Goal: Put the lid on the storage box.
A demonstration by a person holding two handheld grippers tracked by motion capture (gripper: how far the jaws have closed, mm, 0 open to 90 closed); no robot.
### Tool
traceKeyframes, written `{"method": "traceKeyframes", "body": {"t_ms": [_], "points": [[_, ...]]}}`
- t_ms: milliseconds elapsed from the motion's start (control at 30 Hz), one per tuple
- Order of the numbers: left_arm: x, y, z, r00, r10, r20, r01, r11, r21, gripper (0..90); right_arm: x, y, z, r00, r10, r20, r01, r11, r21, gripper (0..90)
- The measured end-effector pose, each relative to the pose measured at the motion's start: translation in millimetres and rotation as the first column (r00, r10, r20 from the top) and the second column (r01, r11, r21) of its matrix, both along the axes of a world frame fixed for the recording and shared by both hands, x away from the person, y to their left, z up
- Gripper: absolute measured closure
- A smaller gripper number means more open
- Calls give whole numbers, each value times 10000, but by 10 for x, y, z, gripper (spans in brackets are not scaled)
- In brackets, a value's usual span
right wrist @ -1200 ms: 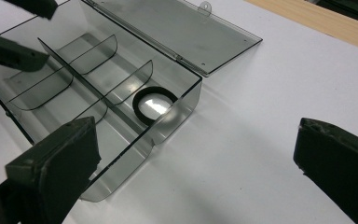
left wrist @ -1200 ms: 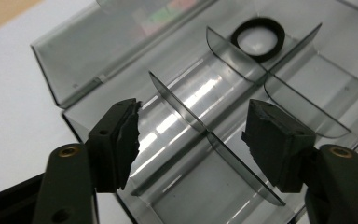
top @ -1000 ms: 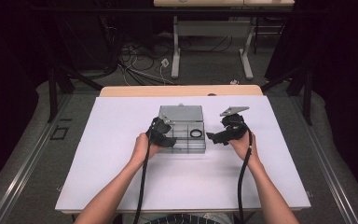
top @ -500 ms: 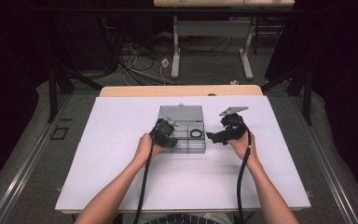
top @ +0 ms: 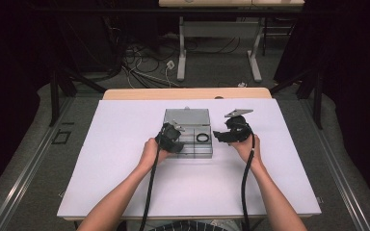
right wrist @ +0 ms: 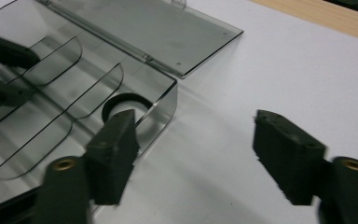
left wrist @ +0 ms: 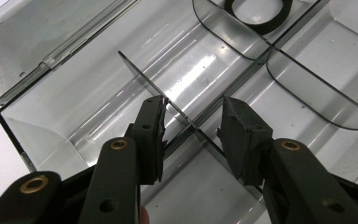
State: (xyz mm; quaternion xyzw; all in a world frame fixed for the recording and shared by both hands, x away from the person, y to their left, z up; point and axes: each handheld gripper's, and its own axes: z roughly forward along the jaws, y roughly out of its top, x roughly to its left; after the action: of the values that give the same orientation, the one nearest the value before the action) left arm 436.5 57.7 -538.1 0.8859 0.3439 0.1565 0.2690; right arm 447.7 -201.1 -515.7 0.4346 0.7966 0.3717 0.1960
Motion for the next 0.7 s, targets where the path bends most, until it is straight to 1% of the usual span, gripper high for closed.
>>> {"method": "traceKeyframes", "body": {"t_ms": [33, 67, 100, 133, 233, 333, 367, 500, 567, 600, 633, 667, 700], "points": [[0, 0, -1, 10000, 0, 7, 0, 10000, -7, 601, 13, -6, 0, 10000, 39, 73, -39, 10000, 7, 457], [-2, -2, 0, 10000, 18, 12, -18, 10000, 23, 601, 21, -7, 1, 9999, 43, 137, -43, 10000, -13, 503], [-3, -3, -2, 10000, 18, 37, -18, 10000, 27, 600, 34, 1, 0, 9997, -41, 223, 42, 10000, -66, 582], [-5, -4, -3, 10000, 22, 40, -22, 10000, 29, 601, 46, 6, -3, 9996, 4, 274, -1, 9999, -111, 642], [-7, -4, -3, 10000, 34, 40, -34, 10000, 24, 600, 95, 35, -18, 9998, -22, 186, 23, 10000, -47, 784], [-7, -4, -2, 10000, 19, 20, -19, 10000, 37, 600, 171, 58, -37, 9999, -105, -9, 105, 9999, 29, 886], [-7, -4, -3, 10000, 17, 27, -17, 10000, 34, 600, 201, 70, -47, 9999, -111, -116, 112, 9999, 70, 900], [-7, 2, -9, 10000, 14, 63, -14, 10000, -31, 599, 333, 112, -113, 9982, -61, -593, 64, 10000, 41, 900], [-8, 4, -11, 10000, 16, 74, -16, 10000, -72, 600, 378, 132, -136, 9977, -98, -663, 97, 10000, -10, 900], [-8, 5, -11, 10000, 17, 65, -17, 10000, -75, 599, 405, 146, -151, 9968, -110, -796, 111, 9999, 18, 900], [-8, 5, -11, 10000, 15, 64, -15, 10000, -76, 600, 426, 158, -170, 9967, -70, -810, 75, 10000, 59, 900], [-7, 5, -11, 10000, 13, 71, -12, 10000, -76, 599, 447, 169, -186, 9964, 20, -847, -31, 9999, -126, 900], [-8, 5, -12, 10000, 10, 76, -10, 10000, -78, 599, 463, 177, -208, 9960, 49, -889, -66, 9998, -192, 900]]}}
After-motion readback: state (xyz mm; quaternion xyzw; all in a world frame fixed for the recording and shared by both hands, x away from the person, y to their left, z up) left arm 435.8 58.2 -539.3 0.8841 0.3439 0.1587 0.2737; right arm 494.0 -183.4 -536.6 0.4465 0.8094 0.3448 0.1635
